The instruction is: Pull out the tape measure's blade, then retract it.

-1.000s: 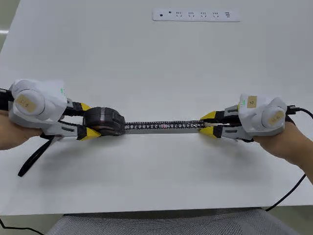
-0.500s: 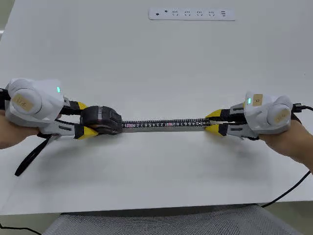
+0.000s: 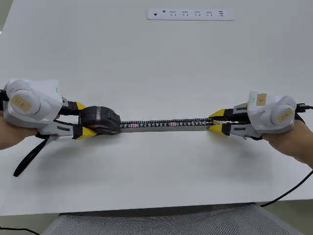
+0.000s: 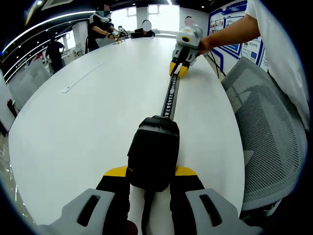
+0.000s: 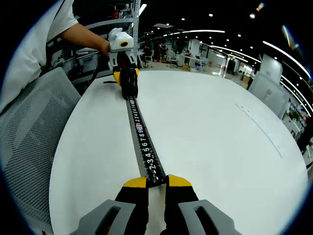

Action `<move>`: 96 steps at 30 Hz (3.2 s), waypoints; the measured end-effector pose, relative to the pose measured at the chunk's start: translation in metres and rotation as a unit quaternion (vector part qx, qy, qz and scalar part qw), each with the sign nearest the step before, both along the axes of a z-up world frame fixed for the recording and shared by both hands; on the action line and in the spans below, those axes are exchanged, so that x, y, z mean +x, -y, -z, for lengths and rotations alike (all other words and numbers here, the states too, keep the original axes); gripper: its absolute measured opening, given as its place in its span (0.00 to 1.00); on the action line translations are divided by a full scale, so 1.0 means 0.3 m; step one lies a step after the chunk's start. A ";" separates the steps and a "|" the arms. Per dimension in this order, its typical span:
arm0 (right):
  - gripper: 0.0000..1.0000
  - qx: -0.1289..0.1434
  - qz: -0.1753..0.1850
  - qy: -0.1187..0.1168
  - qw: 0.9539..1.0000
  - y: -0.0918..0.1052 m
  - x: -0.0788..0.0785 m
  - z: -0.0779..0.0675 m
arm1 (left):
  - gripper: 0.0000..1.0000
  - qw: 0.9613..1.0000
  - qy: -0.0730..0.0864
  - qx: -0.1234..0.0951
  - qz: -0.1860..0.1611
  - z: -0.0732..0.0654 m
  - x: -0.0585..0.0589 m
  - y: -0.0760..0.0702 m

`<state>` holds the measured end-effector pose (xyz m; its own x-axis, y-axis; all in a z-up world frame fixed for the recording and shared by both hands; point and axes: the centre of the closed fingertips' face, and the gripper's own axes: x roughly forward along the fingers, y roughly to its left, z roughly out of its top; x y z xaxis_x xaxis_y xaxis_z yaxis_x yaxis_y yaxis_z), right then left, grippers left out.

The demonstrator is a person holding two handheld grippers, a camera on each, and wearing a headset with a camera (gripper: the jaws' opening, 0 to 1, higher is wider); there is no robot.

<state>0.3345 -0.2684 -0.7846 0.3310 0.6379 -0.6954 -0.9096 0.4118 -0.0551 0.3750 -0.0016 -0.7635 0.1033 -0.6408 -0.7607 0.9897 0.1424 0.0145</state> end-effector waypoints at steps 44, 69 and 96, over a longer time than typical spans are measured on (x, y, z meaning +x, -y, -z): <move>0.14 -0.002 0.018 -0.024 1.000 0.024 0.003 -0.009 | 0.29 1.000 0.008 0.003 -0.019 -0.001 0.004 -0.003; 0.44 0.012 0.098 -0.033 0.995 0.031 0.012 -0.044 | 0.52 0.994 -0.011 -0.040 -0.098 -0.039 -0.018 -0.019; 0.67 0.032 0.164 -0.007 0.986 0.046 -0.050 -0.143 | 0.69 0.971 0.009 -0.086 -0.223 -0.103 -0.071 -0.108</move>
<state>0.3194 -0.2822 -0.7417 0.5172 0.5414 -0.6629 -0.7274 0.6861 -0.0072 0.3536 0.0307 -0.7326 0.4118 -0.6466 -0.6421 0.8293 0.5580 -0.0301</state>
